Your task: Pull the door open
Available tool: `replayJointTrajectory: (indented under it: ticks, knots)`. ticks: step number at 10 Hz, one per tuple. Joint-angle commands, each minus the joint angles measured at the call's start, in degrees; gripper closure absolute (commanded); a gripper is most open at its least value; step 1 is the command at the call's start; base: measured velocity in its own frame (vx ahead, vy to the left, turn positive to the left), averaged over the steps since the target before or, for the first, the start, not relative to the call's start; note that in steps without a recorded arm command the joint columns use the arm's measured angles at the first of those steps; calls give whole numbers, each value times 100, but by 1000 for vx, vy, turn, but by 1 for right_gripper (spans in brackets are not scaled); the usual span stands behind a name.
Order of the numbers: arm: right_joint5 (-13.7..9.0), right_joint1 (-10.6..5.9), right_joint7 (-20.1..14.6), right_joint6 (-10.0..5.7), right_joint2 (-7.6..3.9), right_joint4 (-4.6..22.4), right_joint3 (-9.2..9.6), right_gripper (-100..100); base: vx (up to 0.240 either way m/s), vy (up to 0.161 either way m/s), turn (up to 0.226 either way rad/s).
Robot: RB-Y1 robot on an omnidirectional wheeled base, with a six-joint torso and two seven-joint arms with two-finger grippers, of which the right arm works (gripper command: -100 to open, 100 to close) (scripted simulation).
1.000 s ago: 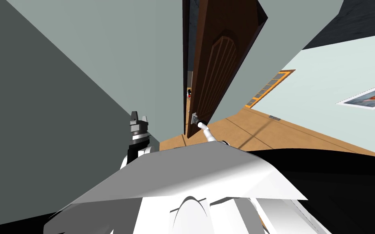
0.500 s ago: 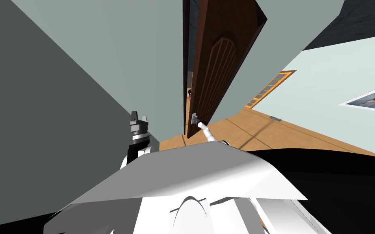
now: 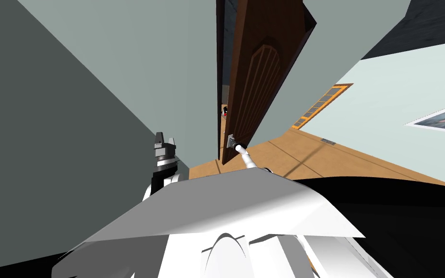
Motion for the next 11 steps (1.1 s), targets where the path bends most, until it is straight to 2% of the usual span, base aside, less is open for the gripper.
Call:
replayJointTrajectory:
  ticks: [1, 2, 3, 4, 11]
  knots:
    - [-52, 149, 24, -63, -80, 167, -31, 100, -6, 1, -23]
    - [-52, 149, 24, -63, -80, 167, -31, 100, -7, 4, -4]
    - [-331, 212, -38, 74, -102, 114, -53, 100, -16, -23, 64]
    - [-393, 212, -38, 74, -102, 114, -53, 100, -29, -44, 24]
    - [-393, 212, -38, 74, -102, 114, -53, 100, -4, -2, -2]
